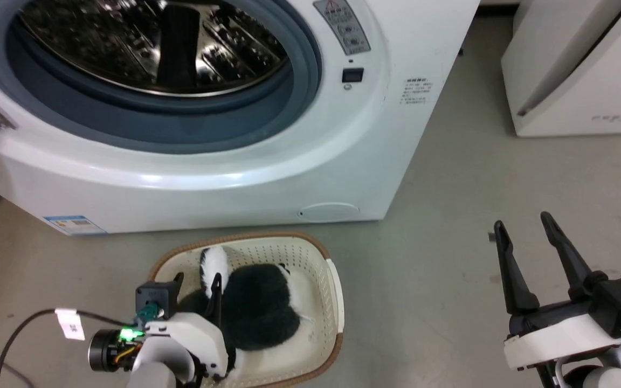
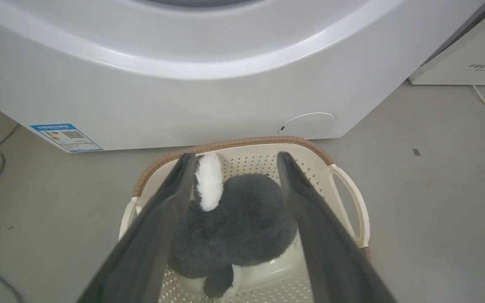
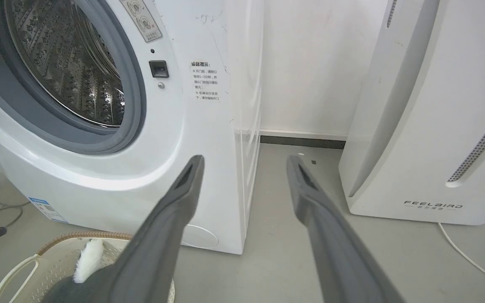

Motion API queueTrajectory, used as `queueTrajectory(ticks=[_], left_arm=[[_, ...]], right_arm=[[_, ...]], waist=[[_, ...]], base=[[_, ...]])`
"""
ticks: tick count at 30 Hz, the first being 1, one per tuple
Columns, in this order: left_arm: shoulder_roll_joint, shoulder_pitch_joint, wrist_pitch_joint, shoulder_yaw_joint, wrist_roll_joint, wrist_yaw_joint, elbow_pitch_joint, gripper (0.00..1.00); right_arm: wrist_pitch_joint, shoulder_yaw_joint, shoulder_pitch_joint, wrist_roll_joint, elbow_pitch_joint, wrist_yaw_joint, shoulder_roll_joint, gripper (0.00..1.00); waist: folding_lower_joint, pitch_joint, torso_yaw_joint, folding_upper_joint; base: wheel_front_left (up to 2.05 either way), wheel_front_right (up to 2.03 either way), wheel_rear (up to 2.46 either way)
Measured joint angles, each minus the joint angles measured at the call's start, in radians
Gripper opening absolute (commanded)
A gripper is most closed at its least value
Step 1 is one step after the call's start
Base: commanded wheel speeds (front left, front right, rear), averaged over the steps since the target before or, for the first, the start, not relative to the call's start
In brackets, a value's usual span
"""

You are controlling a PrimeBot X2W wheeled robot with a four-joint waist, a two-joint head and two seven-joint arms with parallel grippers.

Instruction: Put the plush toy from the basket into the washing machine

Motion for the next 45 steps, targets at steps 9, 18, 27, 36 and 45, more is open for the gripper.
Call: queueTrajectory(ticks=[9, 18, 27, 36, 45], left_arm=[[0.033, -0.117, 0.001, -0.014, -0.023, -0.010, 0.159, 1.00], [0.074, -0.224, 0.046, -0.037, -0.039, -0.009, 0.280, 1.00], [0.116, -0.328, 0.089, -0.063, -0.048, -0.006, 0.380, 1.00], [0.166, -0.432, 0.102, -0.083, -0.074, 0.002, 0.474, 1.00], [0.202, -0.540, 0.105, -0.115, -0.094, 0.028, 0.587, 1.00]], right_arm=[[-0.020, -0.002, -0.024, 0.022, -0.019, 0.000, 0.000, 1.00], [-0.038, -0.003, -0.047, 0.045, -0.036, 0.000, 0.000, 1.00], [-0.056, -0.003, -0.073, 0.072, -0.052, 0.000, 0.000, 1.00], [-0.074, -0.002, -0.088, 0.095, -0.073, 0.000, 0.000, 1.00], [-0.096, 0.006, -0.110, 0.127, -0.097, 0.000, 0.000, 1.00]], waist=[[0.0000, 0.092, -0.026, 0.0000], [0.0000, 0.189, -0.057, 0.0000], [0.0000, 0.295, -0.086, 0.0000], [0.0000, 0.401, -0.118, 0.0000], [0.0000, 0.517, -0.150, 0.0000]], base=[[0.00, 0.00, 0.00], [0.00, 0.00, 0.00], [0.00, 0.00, 0.00], [0.00, 0.00, 0.00], [0.00, 0.00, 0.00]])
